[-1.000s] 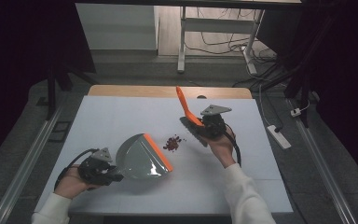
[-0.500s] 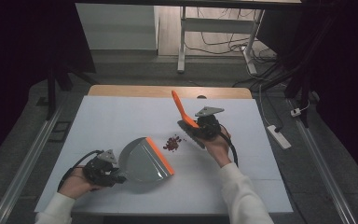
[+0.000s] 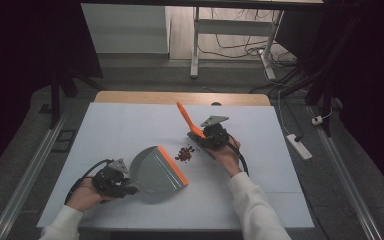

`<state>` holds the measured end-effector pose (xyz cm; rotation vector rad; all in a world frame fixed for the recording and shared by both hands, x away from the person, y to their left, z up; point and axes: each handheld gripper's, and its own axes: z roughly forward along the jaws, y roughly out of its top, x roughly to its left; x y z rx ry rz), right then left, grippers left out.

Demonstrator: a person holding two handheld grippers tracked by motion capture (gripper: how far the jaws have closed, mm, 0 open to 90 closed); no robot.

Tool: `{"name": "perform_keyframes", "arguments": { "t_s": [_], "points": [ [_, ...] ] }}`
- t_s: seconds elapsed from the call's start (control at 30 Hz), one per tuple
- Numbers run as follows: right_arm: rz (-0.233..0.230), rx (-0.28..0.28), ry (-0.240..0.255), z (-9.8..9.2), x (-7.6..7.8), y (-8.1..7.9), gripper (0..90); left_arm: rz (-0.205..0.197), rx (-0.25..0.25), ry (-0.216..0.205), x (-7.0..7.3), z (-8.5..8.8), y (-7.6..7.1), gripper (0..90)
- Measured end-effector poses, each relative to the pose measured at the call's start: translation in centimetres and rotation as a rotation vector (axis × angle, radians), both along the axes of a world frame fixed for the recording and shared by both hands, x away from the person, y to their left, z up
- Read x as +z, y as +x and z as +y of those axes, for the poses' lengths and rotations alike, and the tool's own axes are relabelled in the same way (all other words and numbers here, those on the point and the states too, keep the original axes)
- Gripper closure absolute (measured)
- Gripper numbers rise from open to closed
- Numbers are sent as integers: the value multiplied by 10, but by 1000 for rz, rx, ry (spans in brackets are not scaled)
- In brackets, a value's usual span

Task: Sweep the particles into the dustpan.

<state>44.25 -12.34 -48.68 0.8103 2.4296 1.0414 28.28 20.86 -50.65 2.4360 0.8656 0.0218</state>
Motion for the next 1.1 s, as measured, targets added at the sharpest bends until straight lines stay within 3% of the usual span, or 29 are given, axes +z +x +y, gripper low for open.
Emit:
{"name": "perform_keyframes", "arguments": {
  "t_s": [0.67, 1.1],
  "points": [
    [12, 54, -28, 19, -7, -2, 699, 39, 17, -15, -6, -1, 9, 616],
    [8, 97, -49, 33, -7, -13, 699, 42, 18, -19, -7, -1, 11, 616]
  ]
}}
